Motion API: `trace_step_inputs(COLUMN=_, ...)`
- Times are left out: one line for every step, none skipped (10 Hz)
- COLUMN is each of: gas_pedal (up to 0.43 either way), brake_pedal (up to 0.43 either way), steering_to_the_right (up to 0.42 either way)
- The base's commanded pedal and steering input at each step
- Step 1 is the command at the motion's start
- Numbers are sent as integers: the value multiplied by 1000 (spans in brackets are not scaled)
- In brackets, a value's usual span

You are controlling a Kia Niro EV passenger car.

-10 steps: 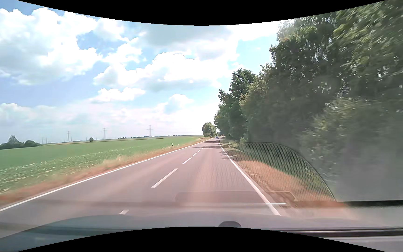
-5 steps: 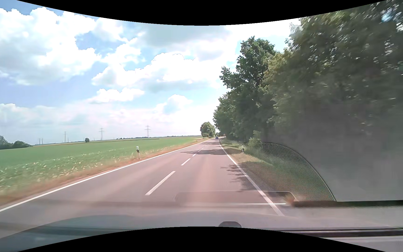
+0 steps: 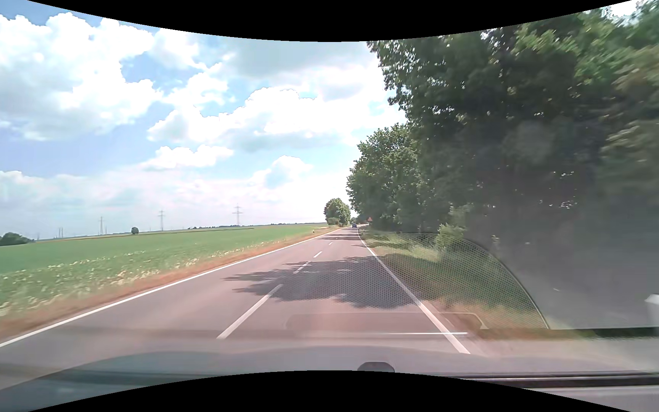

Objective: Follow the waypoints while adhering to traffic rules and regulations

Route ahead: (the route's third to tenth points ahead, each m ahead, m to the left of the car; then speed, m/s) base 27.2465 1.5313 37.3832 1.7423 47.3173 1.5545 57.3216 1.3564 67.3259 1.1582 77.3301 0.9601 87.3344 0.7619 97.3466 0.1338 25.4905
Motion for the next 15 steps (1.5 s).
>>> trace_step_inputs(gas_pedal=240, brake_pedal=0, steering_to_the_right=2)
trace_step_inputs(gas_pedal=240, brake_pedal=0, steering_to_the_right=2)
trace_step_inputs(gas_pedal=240, brake_pedal=0, steering_to_the_right=2)
trace_step_inputs(gas_pedal=240, brake_pedal=0, steering_to_the_right=1)
trace_step_inputs(gas_pedal=240, brake_pedal=0, steering_to_the_right=2)
trace_step_inputs(gas_pedal=240, brake_pedal=0, steering_to_the_right=1)
trace_step_inputs(gas_pedal=240, brake_pedal=0, steering_to_the_right=1)
trace_step_inputs(gas_pedal=240, brake_pedal=0, steering_to_the_right=1)
trace_step_inputs(gas_pedal=240, brake_pedal=0, steering_to_the_right=1)
trace_step_inputs(gas_pedal=240, brake_pedal=0, steering_to_the_right=1)
trace_step_inputs(gas_pedal=240, brake_pedal=0, steering_to_the_right=0)
trace_step_inputs(gas_pedal=240, brake_pedal=0, steering_to_the_right=1)
trace_step_inputs(gas_pedal=240, brake_pedal=0, steering_to_the_right=1)
trace_step_inputs(gas_pedal=240, brake_pedal=0, steering_to_the_right=0)
trace_step_inputs(gas_pedal=240, brake_pedal=0, steering_to_the_right=0)
